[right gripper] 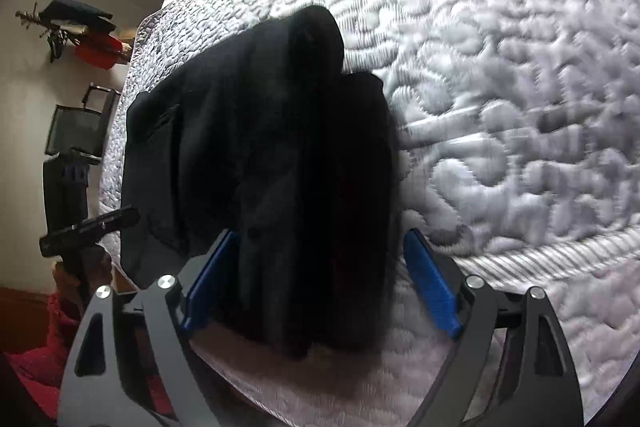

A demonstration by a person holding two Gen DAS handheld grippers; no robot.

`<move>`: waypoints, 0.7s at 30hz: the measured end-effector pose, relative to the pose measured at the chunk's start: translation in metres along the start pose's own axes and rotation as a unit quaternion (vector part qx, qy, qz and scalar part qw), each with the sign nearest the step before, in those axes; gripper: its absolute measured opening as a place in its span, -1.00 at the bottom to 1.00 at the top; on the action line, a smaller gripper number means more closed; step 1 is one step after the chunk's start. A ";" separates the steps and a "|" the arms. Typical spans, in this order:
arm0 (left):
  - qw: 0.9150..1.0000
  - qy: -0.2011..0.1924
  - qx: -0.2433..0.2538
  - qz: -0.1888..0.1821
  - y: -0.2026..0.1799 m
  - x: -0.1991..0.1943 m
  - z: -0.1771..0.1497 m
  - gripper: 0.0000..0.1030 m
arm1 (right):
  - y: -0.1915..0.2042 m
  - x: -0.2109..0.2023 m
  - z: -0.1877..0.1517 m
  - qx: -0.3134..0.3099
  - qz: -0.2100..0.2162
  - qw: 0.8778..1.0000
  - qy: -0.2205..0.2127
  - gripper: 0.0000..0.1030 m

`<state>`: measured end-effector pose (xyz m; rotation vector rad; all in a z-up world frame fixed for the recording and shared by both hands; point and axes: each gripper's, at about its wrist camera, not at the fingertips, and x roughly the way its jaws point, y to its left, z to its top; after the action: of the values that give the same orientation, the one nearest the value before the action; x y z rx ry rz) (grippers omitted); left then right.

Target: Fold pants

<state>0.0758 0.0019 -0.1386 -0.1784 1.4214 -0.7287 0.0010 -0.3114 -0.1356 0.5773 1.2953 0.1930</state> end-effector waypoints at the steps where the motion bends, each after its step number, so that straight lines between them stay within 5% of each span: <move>1: 1.000 0.000 0.001 -0.001 -0.003 0.000 0.001 0.84 | -0.001 0.003 0.001 0.003 0.006 1.000 -0.001 0.71; 3: 1.000 0.000 0.000 0.013 -0.002 -0.003 0.000 0.48 | 0.002 0.002 0.000 0.000 0.026 1.000 -0.005 0.31; 5: 1.000 -0.008 -0.001 0.008 -0.001 -0.010 -0.001 0.07 | 0.005 0.000 0.000 -0.001 0.029 1.000 -0.007 0.14; 8: 1.000 -0.014 -0.009 0.001 0.000 -0.013 -0.002 -0.14 | 0.003 -0.003 -0.003 0.006 0.047 0.999 -0.012 -0.16; 12: 0.999 -0.033 -0.021 -0.006 -0.004 -0.018 -0.004 -0.35 | 0.013 -0.018 -0.006 -0.011 0.066 0.997 -0.031 -0.38; 21: 0.995 -0.086 -0.009 -0.045 -0.026 -0.054 0.018 -0.42 | 0.033 -0.073 0.011 -0.054 0.070 0.993 -0.080 -0.41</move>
<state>0.0850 0.0063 -0.0769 -0.3146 1.2623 -0.7557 -0.0029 -0.3195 -0.0548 0.5788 1.0835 0.3249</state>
